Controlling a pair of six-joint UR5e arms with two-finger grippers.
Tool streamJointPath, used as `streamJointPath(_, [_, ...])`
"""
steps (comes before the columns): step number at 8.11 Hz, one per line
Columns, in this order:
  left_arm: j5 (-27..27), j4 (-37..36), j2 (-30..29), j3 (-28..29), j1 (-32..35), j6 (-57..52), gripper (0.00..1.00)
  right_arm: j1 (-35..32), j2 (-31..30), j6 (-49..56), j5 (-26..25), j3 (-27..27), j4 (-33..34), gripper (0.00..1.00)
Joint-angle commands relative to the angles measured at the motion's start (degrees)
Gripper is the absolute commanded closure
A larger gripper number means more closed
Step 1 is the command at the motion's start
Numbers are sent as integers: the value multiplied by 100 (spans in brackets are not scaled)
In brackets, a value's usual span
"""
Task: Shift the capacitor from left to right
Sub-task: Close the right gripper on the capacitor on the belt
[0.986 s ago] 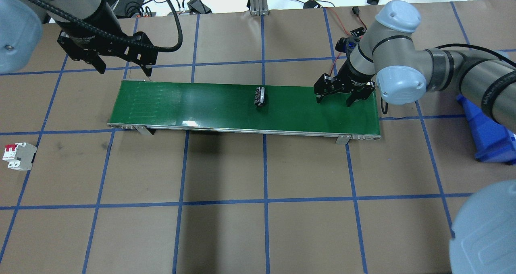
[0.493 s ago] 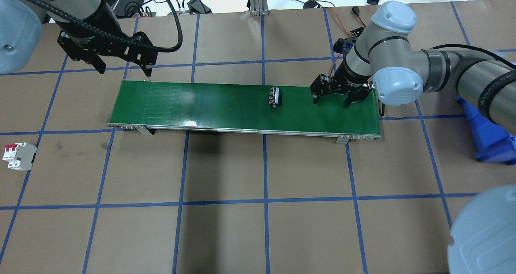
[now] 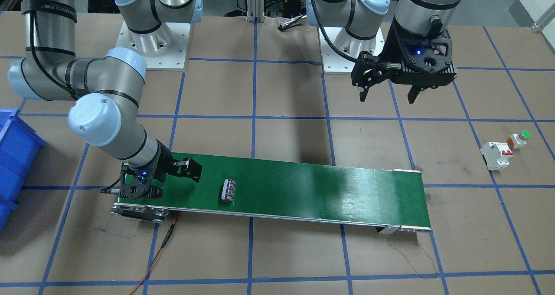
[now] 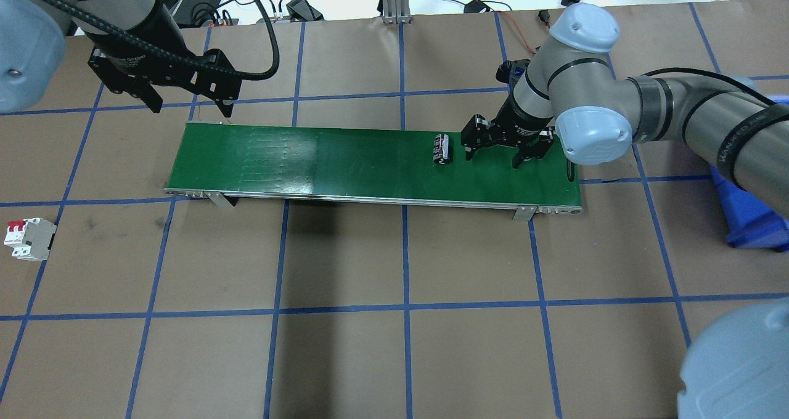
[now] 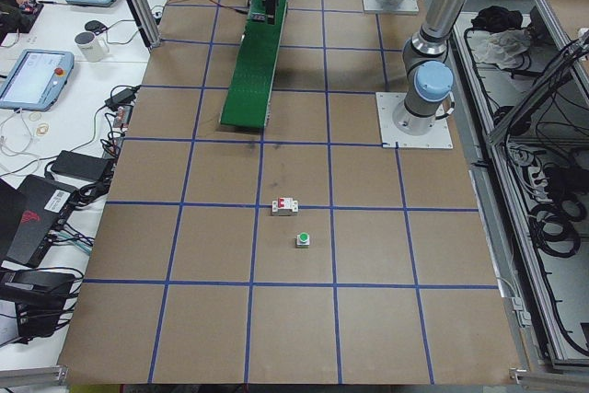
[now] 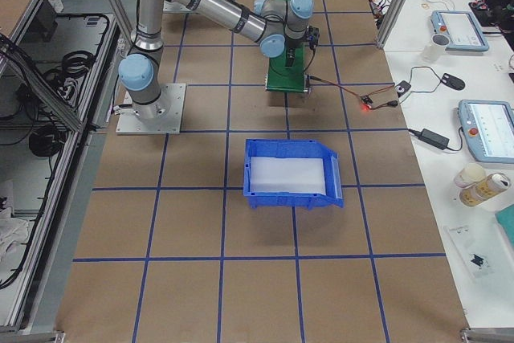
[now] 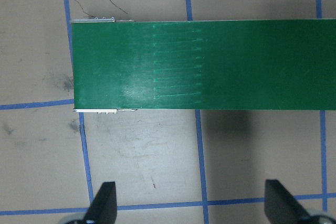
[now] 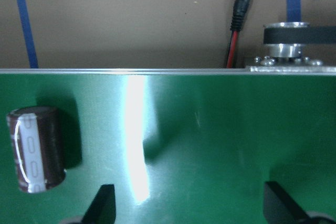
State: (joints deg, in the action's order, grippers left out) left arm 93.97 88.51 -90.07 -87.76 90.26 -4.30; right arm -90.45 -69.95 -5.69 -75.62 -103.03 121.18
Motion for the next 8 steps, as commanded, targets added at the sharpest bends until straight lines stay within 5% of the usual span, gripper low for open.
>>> streamJointPath(1, [-1,0,-45,4,0,8,0,-95,-1,-283,309,11,73,0])
streamJointPath(4, [-1,0,-20,13,0,-1,0,-105,25,-275,302,11,108,1])
streamJointPath(6, [-1,0,-19,13,0,-1,0,-105,78,-39,-274,20,64,75])
streamJointPath(7, [-1,0,-11,13,0,-1,0,-105,61,15,-513,29,38,98])
streamJointPath(8, [-1,0,-11,4,0,-1,0,-96,61,15,-576,81,29,100])
